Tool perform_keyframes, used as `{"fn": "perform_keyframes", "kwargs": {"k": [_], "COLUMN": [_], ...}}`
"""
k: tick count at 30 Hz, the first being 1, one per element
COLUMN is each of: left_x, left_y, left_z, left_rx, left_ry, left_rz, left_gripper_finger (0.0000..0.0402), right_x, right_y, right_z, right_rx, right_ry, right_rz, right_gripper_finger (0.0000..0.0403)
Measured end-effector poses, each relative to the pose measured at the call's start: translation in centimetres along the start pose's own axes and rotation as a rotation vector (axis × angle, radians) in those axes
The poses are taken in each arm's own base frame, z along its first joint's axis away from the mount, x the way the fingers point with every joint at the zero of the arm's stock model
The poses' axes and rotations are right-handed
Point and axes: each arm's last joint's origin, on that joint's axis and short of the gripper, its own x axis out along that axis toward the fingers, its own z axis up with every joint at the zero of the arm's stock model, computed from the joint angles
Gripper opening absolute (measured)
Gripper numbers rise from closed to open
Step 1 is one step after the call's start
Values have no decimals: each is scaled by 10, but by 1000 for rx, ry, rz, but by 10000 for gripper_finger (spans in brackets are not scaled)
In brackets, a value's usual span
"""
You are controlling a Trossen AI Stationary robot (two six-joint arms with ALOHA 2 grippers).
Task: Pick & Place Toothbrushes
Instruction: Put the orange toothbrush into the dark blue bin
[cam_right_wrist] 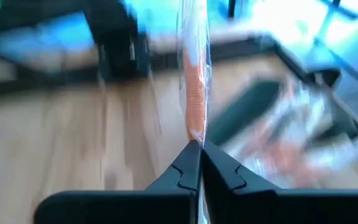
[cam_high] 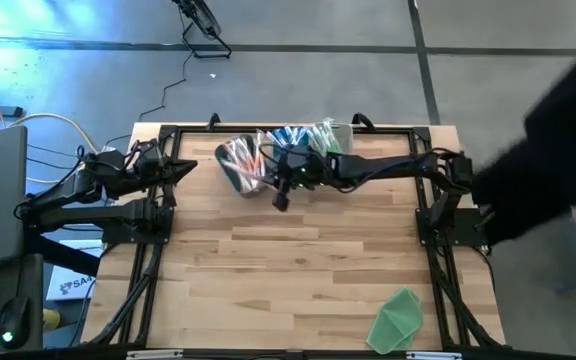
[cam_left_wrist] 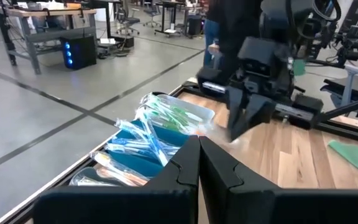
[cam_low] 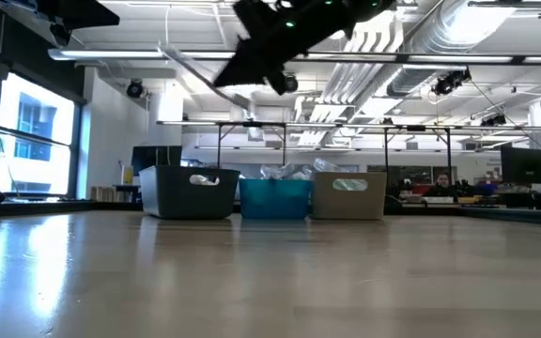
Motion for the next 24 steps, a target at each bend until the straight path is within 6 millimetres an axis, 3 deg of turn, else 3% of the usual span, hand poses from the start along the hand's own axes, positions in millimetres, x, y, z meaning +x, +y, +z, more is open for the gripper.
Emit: {"fn": "perform_keyframes", "kwargs": {"k": [5, 9, 19, 24], "left_x": [0, 0, 0, 0], "left_y": [0, 0, 0, 0], "left_z": [0, 0, 0, 0], "left_rx": [-15, -15, -15, -15], "left_ry": [0, 0, 0, 0], "left_rz": [0, 0, 0, 0], "left_gripper_finger": [0, 0, 0, 0], "right_x": [20, 41, 85, 96], "right_y": [-8, -18, -42, -45], "right_z": [16, 15, -10, -23], "right_rx": [78, 138, 241, 243], "right_ry": [-65, -74, -84, -61], "right_rz": [-14, -27, -72, -114], "right_gripper_finger": [3, 3, 3, 2]}}
